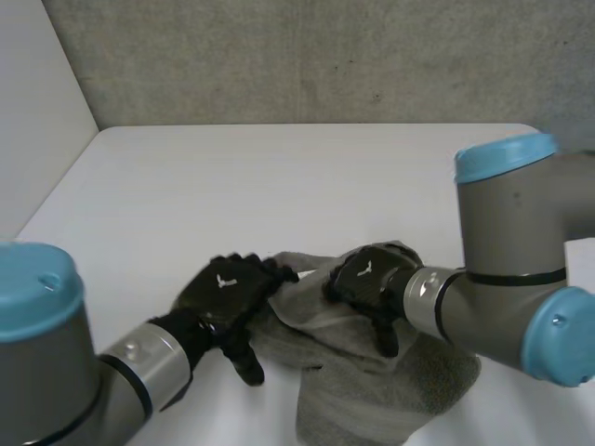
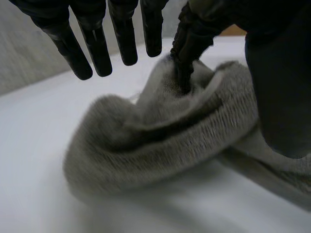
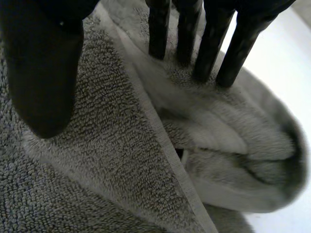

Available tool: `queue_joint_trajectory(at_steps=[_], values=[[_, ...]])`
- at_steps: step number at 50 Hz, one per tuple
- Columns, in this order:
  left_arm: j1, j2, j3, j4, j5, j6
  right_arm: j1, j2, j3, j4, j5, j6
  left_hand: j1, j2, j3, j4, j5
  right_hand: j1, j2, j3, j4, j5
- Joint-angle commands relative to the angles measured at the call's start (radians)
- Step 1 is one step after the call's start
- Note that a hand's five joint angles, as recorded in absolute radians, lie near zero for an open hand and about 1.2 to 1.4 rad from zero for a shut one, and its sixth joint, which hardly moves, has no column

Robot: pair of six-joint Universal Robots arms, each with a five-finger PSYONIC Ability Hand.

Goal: Fold the towel.

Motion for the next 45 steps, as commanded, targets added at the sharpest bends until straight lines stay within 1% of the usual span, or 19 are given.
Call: queue_joint_trajectory(at_steps=[1, 4, 6, 7, 9, 10, 12, 17, 25, 32, 35, 36, 37, 38, 39, 41, 42, 43, 45], values=[[-0.030, -0.161, 0.044, 0.078, -0.015, 0.008, 0.007, 0.028, -0.054, -0.030, 0.013, 0.058, 0.091, 0.093, 0.090, 0.091, 0.089, 0.672, 0.664, 0.674, 0.689, 0.680], [-0.033, -0.186, 0.058, 0.089, -0.021, 0.021, 0.001, 0.024, -0.065, -0.042, 0.011, 0.101, 0.136, 0.137, 0.134, 0.136, 0.133, 0.840, 0.832, 0.842, 0.857, 0.848], [-0.034, -0.210, 0.085, 0.104, -0.048, 0.056, -0.007, 0.020, -0.090, -0.082, 0.017, 0.211, 0.471, 0.473, 0.469, 0.471, 0.469, 0.840, 0.832, 0.842, 0.857, 0.848], [-0.034, -0.210, 0.085, 0.104, -0.048, 0.056, -0.007, 0.020, -0.090, -0.082, 0.017, 0.212, 0.473, 0.475, 0.471, 0.473, 0.471, 0.840, 0.832, 0.842, 0.857, 0.848], [-0.037, -0.215, 0.117, 0.131, -0.103, 0.067, -0.027, 0.015, -0.108, -0.149, 0.068, 0.367, 0.663, 0.665, 0.662, 0.664, 0.661, 0.840, 0.832, 0.842, 0.857, 0.848], [-0.038, -0.215, 0.118, 0.132, -0.104, 0.067, -0.027, 0.015, -0.108, -0.150, 0.068, 0.368, 0.664, 0.666, 0.662, 0.664, 0.662, 0.840, 0.832, 0.842, 0.857, 0.848], [-0.039, -0.215, 0.131, 0.147, -0.133, 0.067, -0.077, 0.006, -0.096, -0.231, 0.170, 0.500, 0.664, 0.666, 0.662, 0.664, 0.662, 0.840, 0.832, 0.842, 0.857, 0.848], [-0.070, -0.232, 0.168, 0.181, -0.162, 0.061, -0.110, -0.003, -0.071, -0.309, 0.290, 0.590, 0.620, 0.622, 0.618, 0.620, 0.618, 0.840, 0.832, 0.842, 0.857, 0.848], [-0.137, -0.301, 0.187, 0.201, -0.159, 0.070, -0.153, -0.005, -0.056, -0.335, 0.326, 0.612, 0.652, 0.654, 0.650, 0.652, 0.650, 0.840, 0.832, 0.842, 0.857, 0.848], [-0.145, -0.322, 0.203, 0.199, -0.157, 0.076, -0.194, -0.018, -0.044, -0.377, 0.349, 0.646, 0.743, 0.745, 0.742, 0.743, 0.741, 0.840, 0.832, 0.842, 0.857, 0.848], [-0.140, -0.318, 0.197, 0.199, -0.159, 0.077, -0.215, -0.051, -0.030, -0.410, 0.370, 0.699, 0.665, 0.667, 0.663, 0.665, 0.662, 0.840, 0.832, 0.842, 0.857, 0.848], [-0.139, -0.311, 0.193, 0.198, -0.159, 0.079, -0.225, -0.061, -0.019, -0.426, 0.384, 0.721, 0.501, 0.503, 0.500, 0.501, 0.499, 0.840, 0.832, 0.842, 0.857, 0.848], [-0.139, -0.311, 0.193, 0.198, -0.159, 0.079, -0.225, -0.061, -0.019, -0.426, 0.384, 0.721, 0.500, 0.502, 0.498, 0.500, 0.497, 0.840, 0.832, 0.842, 0.857, 0.848], [-0.136, -0.305, 0.187, 0.195, -0.165, 0.079, -0.235, -0.068, -0.011, -0.444, 0.399, 0.736, 0.311, 0.313, 0.309, 0.311, 0.308, 0.840, 0.832, 0.842, 0.857, 0.848], [-0.136, -0.305, 0.187, 0.194, -0.165, 0.079, -0.235, -0.068, -0.011, -0.444, 0.399, 0.736, 0.309, 0.311, 0.307, 0.309, 0.307, 0.840, 0.832, 0.842, 0.857, 0.848], [-0.134, -0.285, 0.179, 0.188, -0.170, 0.078, -0.252, -0.072, -0.007, -0.487, 0.428, 0.733, 0.031, 0.033, 0.030, 0.031, 0.029, 0.840, 0.832, 0.842, 0.857, 0.848], [-0.134, -0.285, 0.179, 0.188, -0.170, 0.078, -0.252, -0.072, -0.007, -0.487, 0.429, 0.733, 0.030, 0.032, 0.028, 0.030, 0.028, 0.840, 0.832, 0.842, 0.857, 0.848], [-0.134, -0.267, 0.170, 0.188, -0.170, 0.078, -0.257, -0.069, -0.010, -0.503, 0.430, 0.727, -0.145, -0.143, -0.146, -0.144, -0.147, 0.840, 0.832, 0.842, 0.857, 0.848], [-0.136, -0.247, 0.156, 0.194, -0.165, 0.078, -0.258, -0.057, -0.018, -0.506, 0.436, 0.719, -0.167, -0.165, -0.169, -0.167, -0.169, 0.840, 0.832, 0.842, 0.857, 0.848]])
